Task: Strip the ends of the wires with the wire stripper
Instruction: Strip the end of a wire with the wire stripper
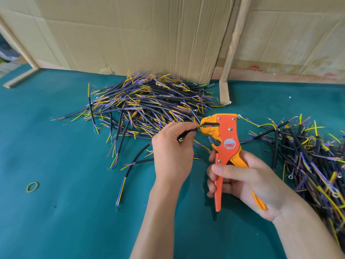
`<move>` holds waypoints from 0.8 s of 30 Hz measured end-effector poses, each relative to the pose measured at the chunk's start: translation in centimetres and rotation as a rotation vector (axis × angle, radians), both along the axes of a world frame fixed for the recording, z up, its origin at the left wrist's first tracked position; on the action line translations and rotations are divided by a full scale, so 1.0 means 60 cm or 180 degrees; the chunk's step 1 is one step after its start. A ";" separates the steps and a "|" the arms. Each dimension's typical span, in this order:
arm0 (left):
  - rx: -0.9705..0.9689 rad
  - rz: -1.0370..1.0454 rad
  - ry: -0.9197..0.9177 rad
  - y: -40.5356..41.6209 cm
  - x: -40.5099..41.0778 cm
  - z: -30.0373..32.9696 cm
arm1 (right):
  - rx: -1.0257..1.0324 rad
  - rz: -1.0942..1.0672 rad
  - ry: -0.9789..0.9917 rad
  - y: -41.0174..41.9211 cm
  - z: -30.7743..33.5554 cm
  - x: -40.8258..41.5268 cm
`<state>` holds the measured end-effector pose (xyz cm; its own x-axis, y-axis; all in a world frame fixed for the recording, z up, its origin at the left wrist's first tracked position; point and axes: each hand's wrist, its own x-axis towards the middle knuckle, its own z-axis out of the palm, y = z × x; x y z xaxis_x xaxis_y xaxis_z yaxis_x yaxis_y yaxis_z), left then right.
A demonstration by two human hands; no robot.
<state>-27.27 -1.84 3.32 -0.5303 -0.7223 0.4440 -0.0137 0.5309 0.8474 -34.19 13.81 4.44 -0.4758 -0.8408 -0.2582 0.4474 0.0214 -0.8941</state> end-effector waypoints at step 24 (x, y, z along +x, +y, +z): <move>-0.0024 -0.0622 -0.0217 -0.007 0.002 -0.007 | 0.0181 0.0069 0.0007 -0.010 0.000 0.005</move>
